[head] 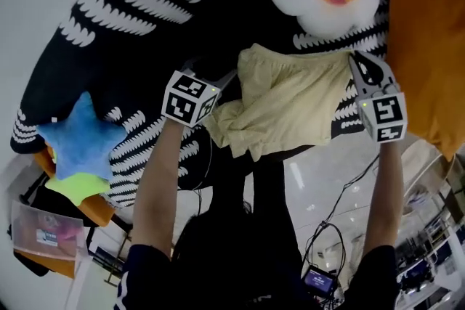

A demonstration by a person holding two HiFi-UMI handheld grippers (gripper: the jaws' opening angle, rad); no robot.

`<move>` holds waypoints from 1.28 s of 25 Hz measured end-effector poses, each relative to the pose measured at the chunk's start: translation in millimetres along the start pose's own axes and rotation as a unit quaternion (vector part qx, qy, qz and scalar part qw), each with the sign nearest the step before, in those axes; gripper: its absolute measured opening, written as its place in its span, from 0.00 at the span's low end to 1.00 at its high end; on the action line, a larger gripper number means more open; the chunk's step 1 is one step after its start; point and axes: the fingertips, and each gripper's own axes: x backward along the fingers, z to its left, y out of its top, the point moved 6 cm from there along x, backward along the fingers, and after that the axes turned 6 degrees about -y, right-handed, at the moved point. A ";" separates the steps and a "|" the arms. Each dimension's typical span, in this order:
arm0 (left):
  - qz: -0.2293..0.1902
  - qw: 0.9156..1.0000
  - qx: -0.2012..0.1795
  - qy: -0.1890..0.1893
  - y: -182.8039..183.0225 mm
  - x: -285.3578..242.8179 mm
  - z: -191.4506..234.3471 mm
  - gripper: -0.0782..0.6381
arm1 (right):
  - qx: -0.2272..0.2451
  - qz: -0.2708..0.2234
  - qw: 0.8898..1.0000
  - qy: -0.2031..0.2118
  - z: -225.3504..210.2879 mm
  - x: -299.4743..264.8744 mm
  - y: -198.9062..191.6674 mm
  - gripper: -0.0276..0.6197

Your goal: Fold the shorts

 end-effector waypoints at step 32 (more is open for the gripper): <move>-0.042 0.981 -0.105 0.157 126.4 -53.9 13.0 0.28 | -0.184 -0.001 0.978 -0.098 -76.8 -61.1 -46.9 0.14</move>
